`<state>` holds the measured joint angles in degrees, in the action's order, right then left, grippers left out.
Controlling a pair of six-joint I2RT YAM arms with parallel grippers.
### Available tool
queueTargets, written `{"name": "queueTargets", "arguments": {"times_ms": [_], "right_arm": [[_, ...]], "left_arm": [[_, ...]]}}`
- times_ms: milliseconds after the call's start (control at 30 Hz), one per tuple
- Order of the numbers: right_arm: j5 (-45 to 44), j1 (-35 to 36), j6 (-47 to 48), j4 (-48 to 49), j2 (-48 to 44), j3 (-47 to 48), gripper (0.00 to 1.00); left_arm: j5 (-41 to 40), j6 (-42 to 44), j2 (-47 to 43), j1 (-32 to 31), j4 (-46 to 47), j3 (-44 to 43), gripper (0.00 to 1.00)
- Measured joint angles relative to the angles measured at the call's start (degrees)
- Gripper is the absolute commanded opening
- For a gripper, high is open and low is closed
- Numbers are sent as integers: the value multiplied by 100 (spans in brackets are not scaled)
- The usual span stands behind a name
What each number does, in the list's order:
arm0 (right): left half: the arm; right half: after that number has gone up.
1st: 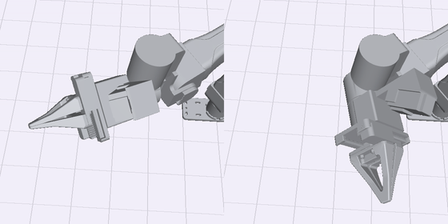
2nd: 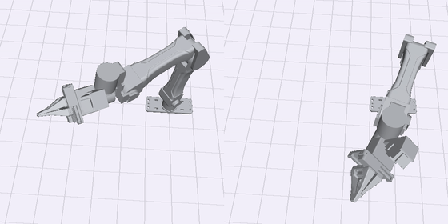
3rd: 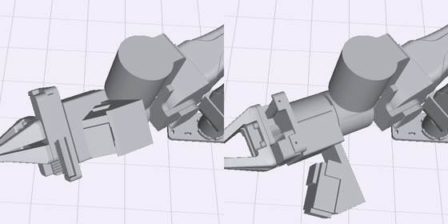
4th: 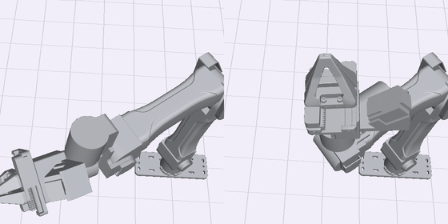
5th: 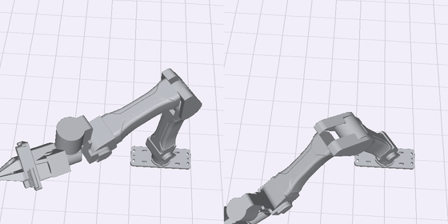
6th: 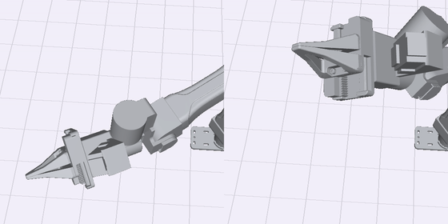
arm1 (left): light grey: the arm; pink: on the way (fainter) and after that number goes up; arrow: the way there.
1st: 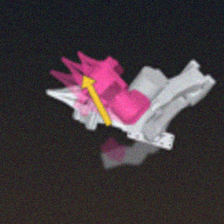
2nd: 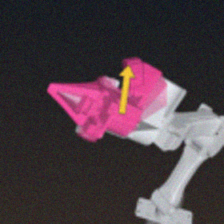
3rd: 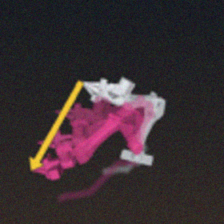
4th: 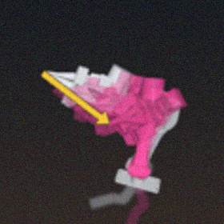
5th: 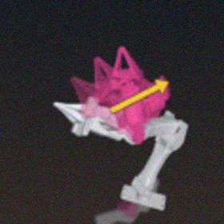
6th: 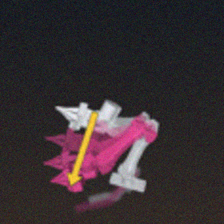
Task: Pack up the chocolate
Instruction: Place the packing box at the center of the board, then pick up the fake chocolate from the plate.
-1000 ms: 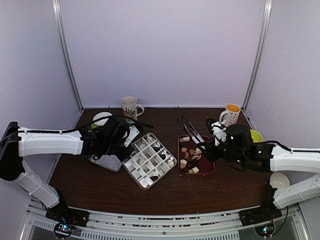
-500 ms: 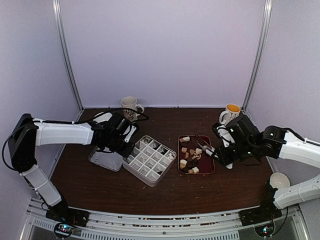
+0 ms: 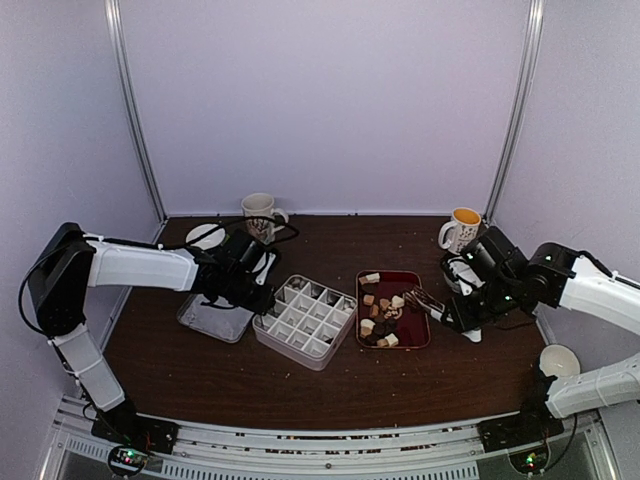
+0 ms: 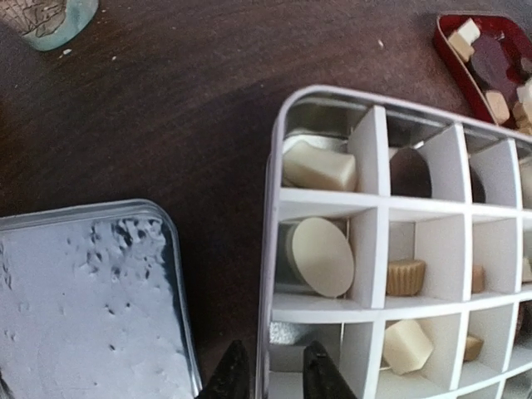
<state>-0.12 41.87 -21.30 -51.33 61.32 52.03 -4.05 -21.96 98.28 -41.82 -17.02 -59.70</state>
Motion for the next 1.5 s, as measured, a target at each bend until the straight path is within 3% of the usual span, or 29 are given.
{"name": "queueTargets", "arguments": {"times_ms": [167, 267, 533, 1500], "right_arm": [[234, -284, 7, 13, 225, 7, 34], [334, -404, 15, 15, 431, 48, 34], [376, -540, 46, 15, 684, 245, 35], [120, -763, 42, 234, 1161, 387, 36]], "left_arm": [[-50, -15, -85, 0, 210, 2, 49], [-129, 37, -372, 0, 295, 68, 54], [-391, 195, -1198, 0, 605, 391, 54], [-981, 345, -1631, 0, 855, 807, 55]]}}
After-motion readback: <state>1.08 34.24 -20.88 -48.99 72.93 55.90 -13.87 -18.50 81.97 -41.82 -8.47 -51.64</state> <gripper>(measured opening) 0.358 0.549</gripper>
